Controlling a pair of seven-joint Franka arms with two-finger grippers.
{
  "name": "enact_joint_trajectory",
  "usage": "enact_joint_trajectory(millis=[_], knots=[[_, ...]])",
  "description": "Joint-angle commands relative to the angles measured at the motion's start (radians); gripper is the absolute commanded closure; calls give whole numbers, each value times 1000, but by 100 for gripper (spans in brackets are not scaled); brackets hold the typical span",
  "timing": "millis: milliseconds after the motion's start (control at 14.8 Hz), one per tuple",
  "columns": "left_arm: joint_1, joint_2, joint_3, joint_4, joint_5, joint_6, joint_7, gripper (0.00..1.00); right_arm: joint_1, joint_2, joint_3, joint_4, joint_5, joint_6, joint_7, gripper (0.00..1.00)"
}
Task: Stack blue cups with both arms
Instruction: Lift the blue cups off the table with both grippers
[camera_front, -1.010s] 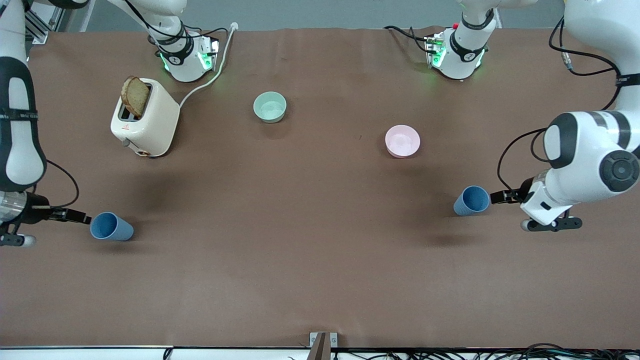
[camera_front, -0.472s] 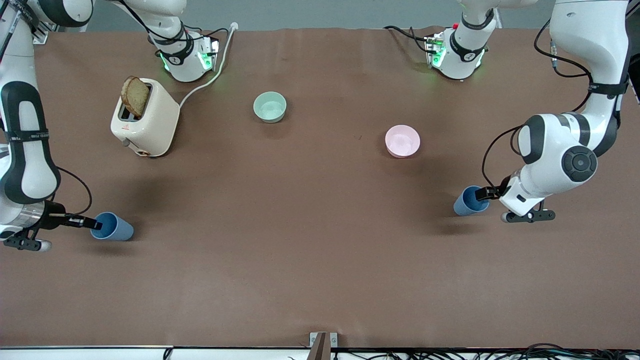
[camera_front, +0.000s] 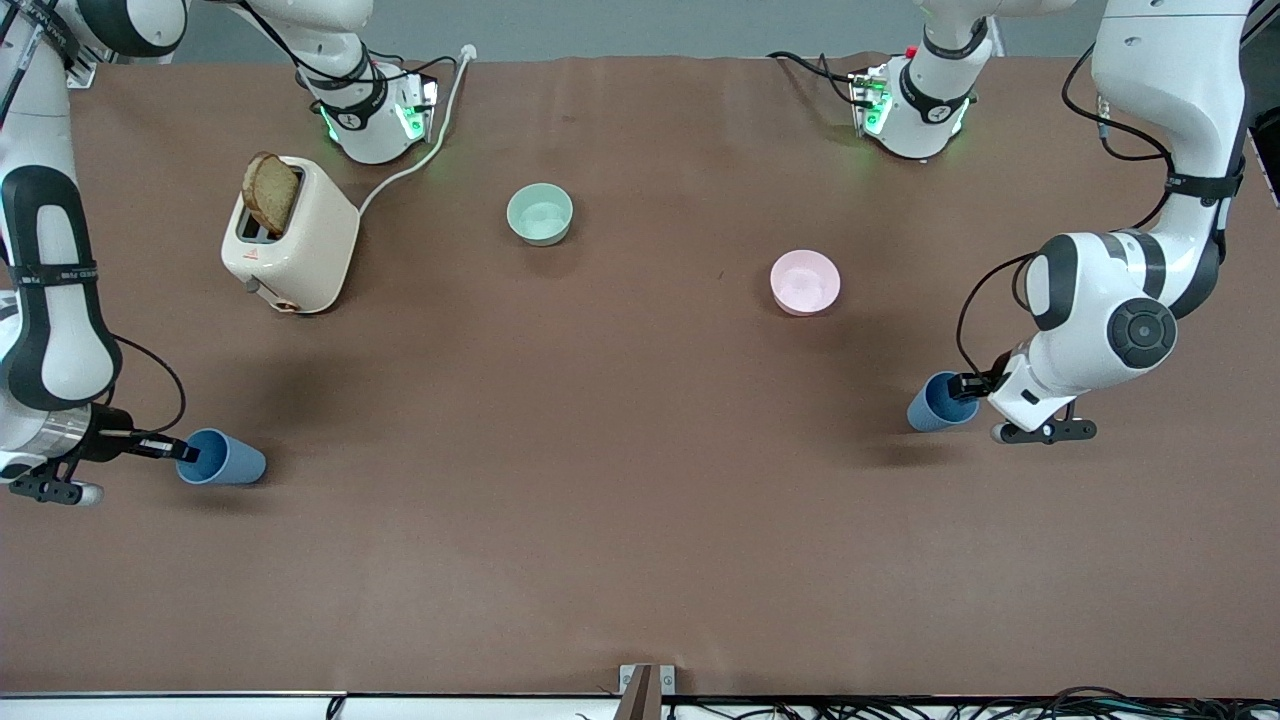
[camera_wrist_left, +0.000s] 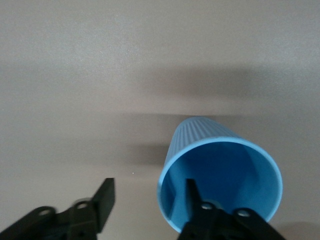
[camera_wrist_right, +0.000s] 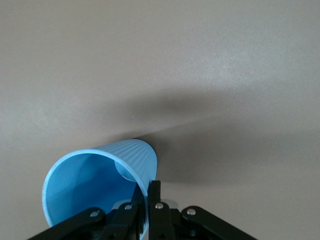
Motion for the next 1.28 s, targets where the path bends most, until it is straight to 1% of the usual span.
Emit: enact_joint_trajectory(millis=[0, 202, 269, 404, 472, 606, 674, 808, 943, 1078, 1212], knots=[[-3, 8, 0, 14, 5, 2, 17, 63, -6, -47, 10, 1, 16, -19, -5, 97], [-3, 8, 0, 21, 5, 0, 18, 93, 15, -160, 7, 2, -4, -95, 1, 98], [-3, 9, 1, 24, 5, -2, 20, 99, 31, -204, 5, 1, -40, -111, 9, 98], [-4, 6, 0, 50, 8, -6, 18, 99, 48, -300, 11, 1, -152, -185, 57, 98], [-6, 2, 0, 75, 13, -23, 18, 99, 68, -349, 13, 1, -189, -225, 76, 98], [-29, 3, -6, 162, 16, -98, 15, 99, 104, -432, 11, 2, -223, -282, 98, 98], [-42, 8, -20, 222, 16, -147, 12, 99, 118, -468, 13, 2, -242, -308, 128, 98], [-96, 35, -46, 358, 15, -251, 9, 100, 144, -542, 15, 1, -257, -403, 195, 98], [-156, 75, -52, 473, 7, -307, 12, 100, 155, -603, 16, -5, -257, -468, 211, 98], [-213, 118, -69, 543, 2, -314, 15, 100, 155, -642, 16, -7, -257, -534, 226, 98], [-236, 167, -103, 598, -47, -313, 9, 100, 160, -664, 21, -2, -256, -585, 234, 98]])
